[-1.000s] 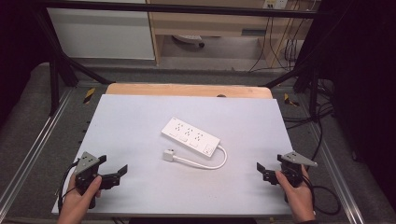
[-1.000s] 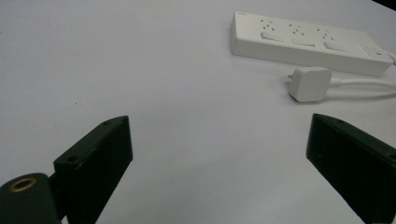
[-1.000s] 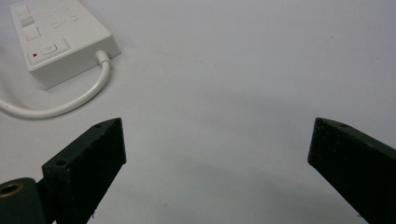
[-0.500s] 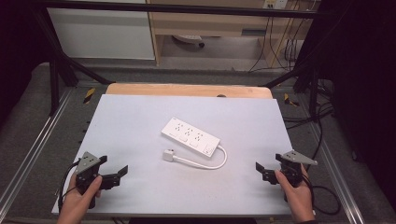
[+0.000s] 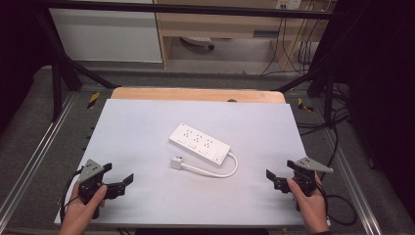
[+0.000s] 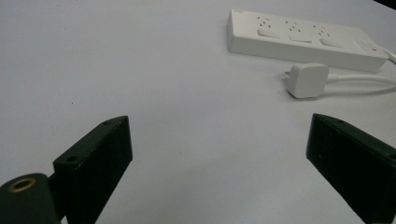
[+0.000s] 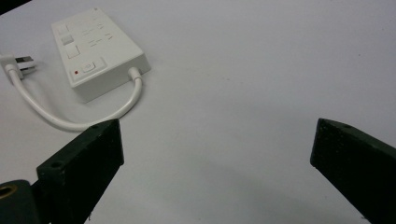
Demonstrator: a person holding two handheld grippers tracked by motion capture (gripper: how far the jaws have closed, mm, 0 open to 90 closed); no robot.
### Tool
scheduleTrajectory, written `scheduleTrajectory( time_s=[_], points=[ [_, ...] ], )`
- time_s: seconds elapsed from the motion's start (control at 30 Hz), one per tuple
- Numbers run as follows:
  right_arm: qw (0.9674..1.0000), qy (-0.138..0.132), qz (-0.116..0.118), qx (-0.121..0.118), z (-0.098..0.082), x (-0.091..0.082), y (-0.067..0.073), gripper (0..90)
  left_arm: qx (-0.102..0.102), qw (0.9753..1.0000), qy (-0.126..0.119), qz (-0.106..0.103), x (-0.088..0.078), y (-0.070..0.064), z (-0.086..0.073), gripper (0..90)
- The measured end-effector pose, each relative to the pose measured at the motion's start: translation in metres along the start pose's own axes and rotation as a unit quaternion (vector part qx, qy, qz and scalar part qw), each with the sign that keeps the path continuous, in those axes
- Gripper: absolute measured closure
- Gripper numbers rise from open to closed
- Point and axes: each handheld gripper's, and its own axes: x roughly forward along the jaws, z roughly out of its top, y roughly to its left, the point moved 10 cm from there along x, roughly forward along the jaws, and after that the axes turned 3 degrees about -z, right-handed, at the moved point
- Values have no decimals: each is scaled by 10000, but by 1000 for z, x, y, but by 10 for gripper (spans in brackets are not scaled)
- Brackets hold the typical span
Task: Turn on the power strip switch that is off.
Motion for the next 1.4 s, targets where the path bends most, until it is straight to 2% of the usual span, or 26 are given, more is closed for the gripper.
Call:
scheduleTrajectory(
  time_s=[0.3, 0.47, 0.6, 0.67, 0.9, 1.1, 1.4],
  points=[
    [10000, 35, 72, -30, 1, -1, 4, 32, -25, 10000, -7, 8, -1, 1, 1, 70],
    [9999, -86, 102, -1, 6, -6, 8, 31, -70, 10000, -37, -9, -2, 1, 1, 70],
    [9999, -78, 129, -35, 6, -6, 10, 30, -67, 10000, -44, -23, -2, 1, 2, 70],
    [9998, -88, 177, -89, 7, -6, 13, 30, -37, 9999, -51, -99, -3, -1, 2, 63],
    [9996, -123, 245, -112, 10, -7, 18, 29, -32, 9999, -75, -79, -3, 0, 3, 62],
    [9992, -250, 301, -96, 19, -7, 25, 27, -49, 10000, -73, -44, -3, 1, 3, 63],
    [9982, -237, 418, -360, 39, 4, 39, 28, -66, 10000, -52, -7, -3, 2, 1, 64]
  ],
)
